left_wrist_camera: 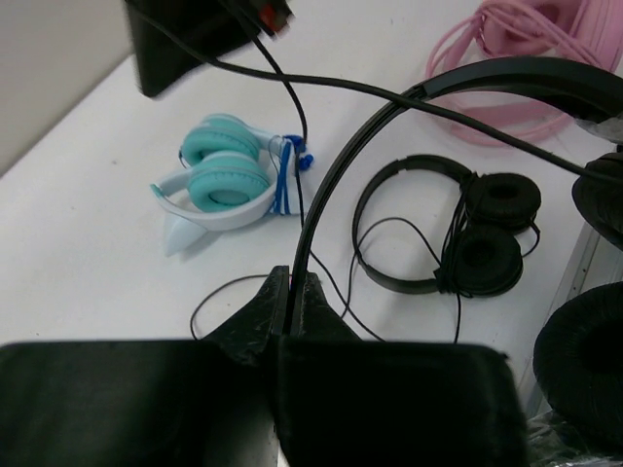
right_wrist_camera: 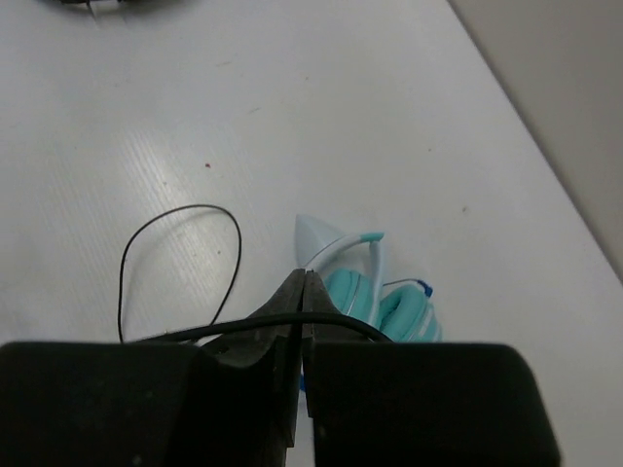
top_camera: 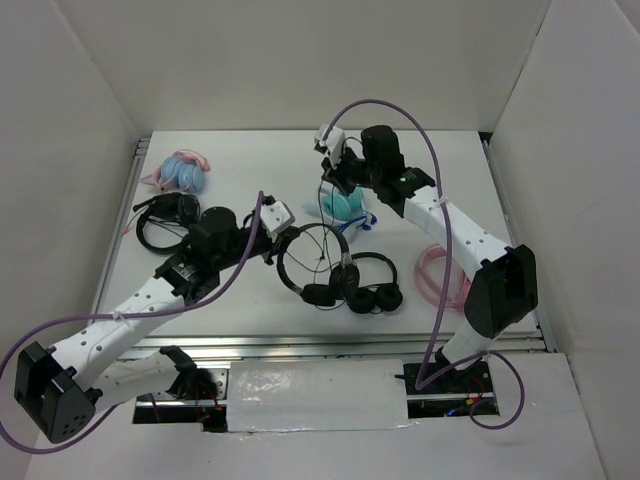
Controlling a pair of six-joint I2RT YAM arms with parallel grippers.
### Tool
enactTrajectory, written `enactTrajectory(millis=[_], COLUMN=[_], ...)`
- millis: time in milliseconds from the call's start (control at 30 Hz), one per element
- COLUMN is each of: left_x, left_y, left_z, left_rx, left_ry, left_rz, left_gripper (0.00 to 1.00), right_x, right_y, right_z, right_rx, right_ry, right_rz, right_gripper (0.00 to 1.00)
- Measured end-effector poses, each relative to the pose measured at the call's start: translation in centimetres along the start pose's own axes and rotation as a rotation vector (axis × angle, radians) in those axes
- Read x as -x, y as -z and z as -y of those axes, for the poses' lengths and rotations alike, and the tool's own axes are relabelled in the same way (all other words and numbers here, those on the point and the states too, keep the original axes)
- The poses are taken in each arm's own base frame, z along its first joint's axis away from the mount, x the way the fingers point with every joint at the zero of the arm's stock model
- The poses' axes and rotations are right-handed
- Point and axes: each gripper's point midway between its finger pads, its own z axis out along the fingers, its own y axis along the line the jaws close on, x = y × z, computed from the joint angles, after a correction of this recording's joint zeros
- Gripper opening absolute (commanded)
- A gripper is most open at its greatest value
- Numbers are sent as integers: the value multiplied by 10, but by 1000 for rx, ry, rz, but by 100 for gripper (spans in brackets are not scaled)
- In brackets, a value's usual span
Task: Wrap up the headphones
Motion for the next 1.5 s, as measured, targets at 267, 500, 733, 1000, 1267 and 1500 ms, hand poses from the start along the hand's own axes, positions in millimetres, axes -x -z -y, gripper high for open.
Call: enactTrajectory(millis=[267,500,733,1000,1267,1500], left_x=[26,29,40,80,145,171], left_y=[5,13,22,31,32,36], left_z=[-15,-20,-20,-32,-65,-90], left_rx=[73,119,131,204,323,432], left_ry=[-7,13,31,151,239,260], left_rz=[45,49,84,172,220,165], left_gripper=[0,0,0,0,0,0], right_x=[-43,-32,-25,-16,26,37], right_y=[7,26,28,4,-45,-84], right_z=[-6,9,11,-28,-94,-130], right_rx=[-4,-78,-83,108,384,502], right_ry=[-139,-187,-215,-221,-258,-376], right_rz=[8,110,164,210,429,502], right_gripper=[0,0,6,42,69,70])
